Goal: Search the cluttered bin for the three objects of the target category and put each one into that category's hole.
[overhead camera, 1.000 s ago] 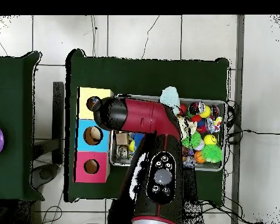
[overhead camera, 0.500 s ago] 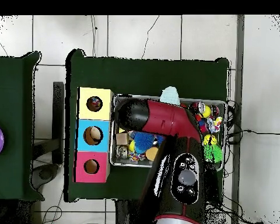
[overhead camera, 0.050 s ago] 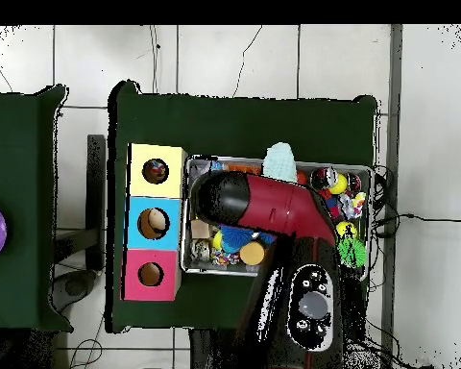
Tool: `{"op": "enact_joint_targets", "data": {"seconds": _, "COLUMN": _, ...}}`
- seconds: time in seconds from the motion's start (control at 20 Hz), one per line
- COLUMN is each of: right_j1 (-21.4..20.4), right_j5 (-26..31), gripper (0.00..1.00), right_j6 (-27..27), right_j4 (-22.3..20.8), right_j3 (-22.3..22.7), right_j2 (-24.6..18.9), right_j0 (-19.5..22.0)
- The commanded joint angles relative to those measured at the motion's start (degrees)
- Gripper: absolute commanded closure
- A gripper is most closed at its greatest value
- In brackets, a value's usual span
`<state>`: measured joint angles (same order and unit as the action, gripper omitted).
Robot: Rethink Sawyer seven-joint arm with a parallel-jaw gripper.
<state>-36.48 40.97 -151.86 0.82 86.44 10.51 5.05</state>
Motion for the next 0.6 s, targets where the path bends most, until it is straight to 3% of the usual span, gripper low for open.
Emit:
{"op": "enact_joint_targets", "data": {"seconds": 0.05, "right_j1": -0.1, "right_j5": 1.8, "gripper": 0.00, "right_j6": 0.4, "right_j4": -0.6, "right_j3": 5.9, "right_j2": -5.4, "right_j0": -1.9}}
{"op": "enact_joint_targets", "data": {"seconds": 0.45, "right_j1": -3.1, "right_j5": -0.1, "gripper": 0.00, "right_j6": 1.2, "right_j4": -0.8, "right_j3": 10.4, "right_j2": -4.8, "right_j0": -1.5}}
{"op": "enact_joint_targets", "data": {"seconds": 0.6, "right_j1": -0.9, "right_j5": -2.9, "gripper": 0.00, "right_j6": 2.3, "right_j4": -2.8, "right_j3": 9.3, "right_j2": -4.3, "right_j0": -0.1}}
